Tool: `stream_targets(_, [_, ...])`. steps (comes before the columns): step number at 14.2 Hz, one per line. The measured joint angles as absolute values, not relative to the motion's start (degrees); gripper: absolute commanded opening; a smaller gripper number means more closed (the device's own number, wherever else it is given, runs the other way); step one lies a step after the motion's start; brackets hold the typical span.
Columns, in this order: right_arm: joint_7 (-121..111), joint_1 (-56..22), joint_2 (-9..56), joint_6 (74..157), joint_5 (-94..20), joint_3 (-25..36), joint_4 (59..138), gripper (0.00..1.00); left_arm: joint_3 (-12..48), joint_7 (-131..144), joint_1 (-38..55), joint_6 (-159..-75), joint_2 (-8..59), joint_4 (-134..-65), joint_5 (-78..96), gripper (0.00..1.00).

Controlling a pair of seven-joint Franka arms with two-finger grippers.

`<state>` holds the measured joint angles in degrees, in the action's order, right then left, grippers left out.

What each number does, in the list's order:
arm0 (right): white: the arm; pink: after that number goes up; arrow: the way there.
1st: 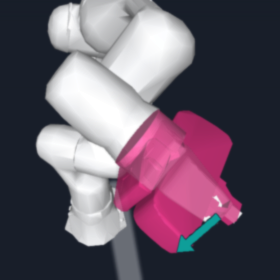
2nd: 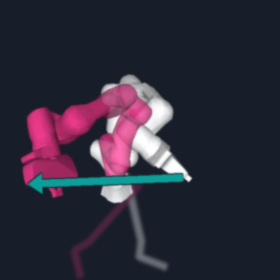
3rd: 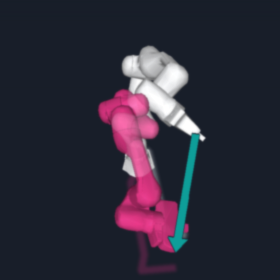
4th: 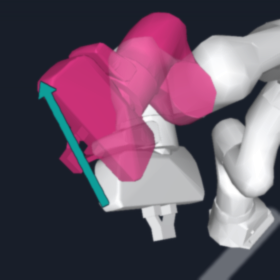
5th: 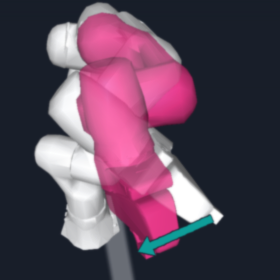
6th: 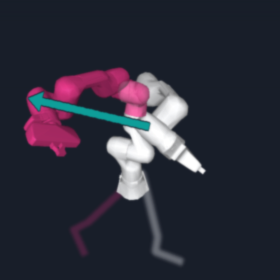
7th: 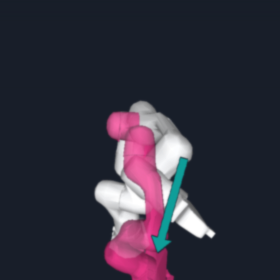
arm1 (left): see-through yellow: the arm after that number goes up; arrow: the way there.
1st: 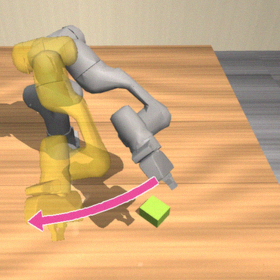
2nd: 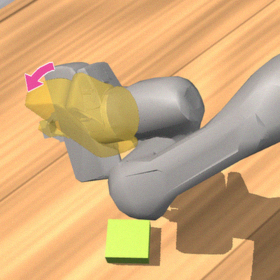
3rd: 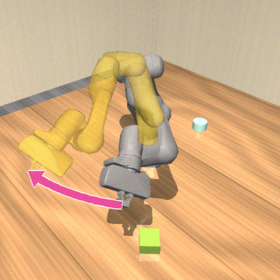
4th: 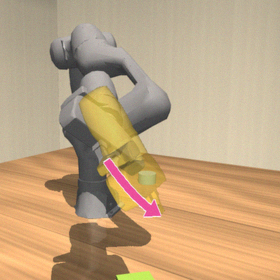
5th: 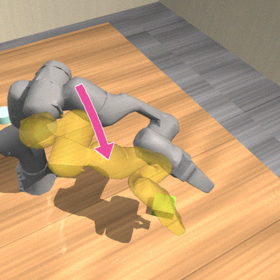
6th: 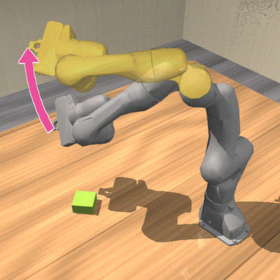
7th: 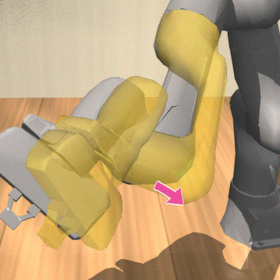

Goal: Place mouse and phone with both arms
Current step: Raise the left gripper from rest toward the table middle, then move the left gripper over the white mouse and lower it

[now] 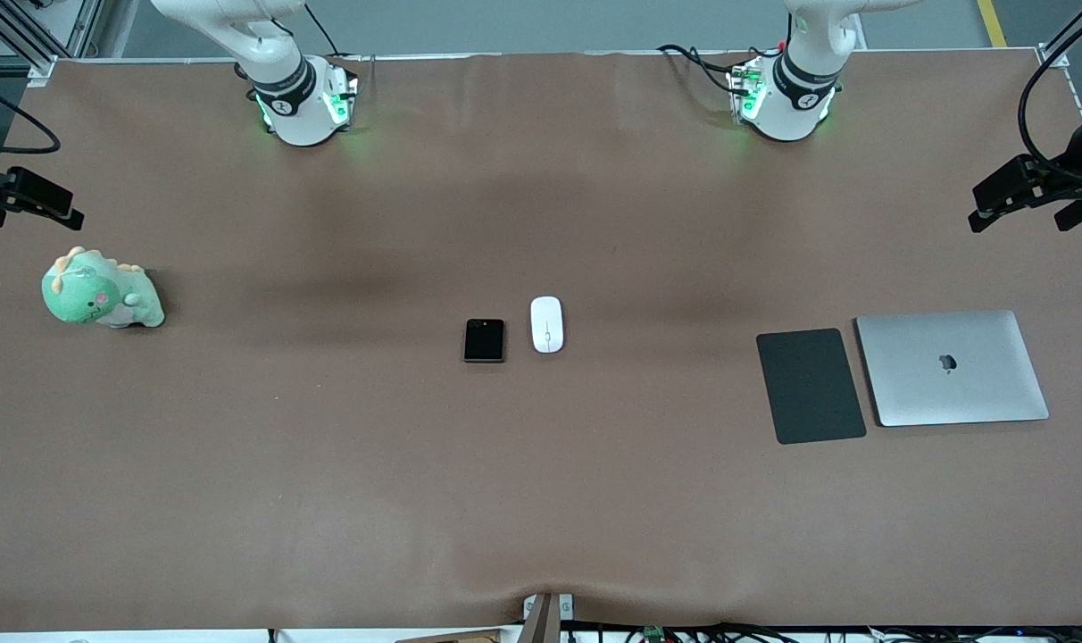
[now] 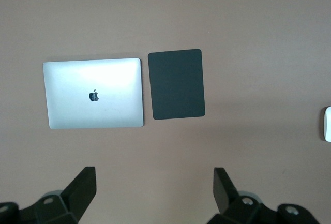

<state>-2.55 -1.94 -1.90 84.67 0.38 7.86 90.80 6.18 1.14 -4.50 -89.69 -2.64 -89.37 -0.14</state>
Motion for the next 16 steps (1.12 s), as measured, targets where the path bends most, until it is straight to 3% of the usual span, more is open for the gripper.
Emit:
stream_targets(9, [-2.55, -1.94, -1.9, 84.65, 0.38, 7.86, 90.8, 1.0, 6.9, 1.14, -4.09, -89.5, -2.55, -89.37, -1.76, 1.0])
stream_targets(13, [-2.55, -1.94, -1.9, 84.64, 0.38, 7.88, 90.81, 1.0, 12.11, 5.12, -3.25, -89.29, -1.21, -89.48, -1.93, 1.0])
stream_targets(16, [-2.55, -1.93, -1.9, 84.64, 0.38, 7.9, 90.82, 1.0, 19.49, 14.81, -2.65, -89.29, 1.58, -89.58, -2.5, 1.0])
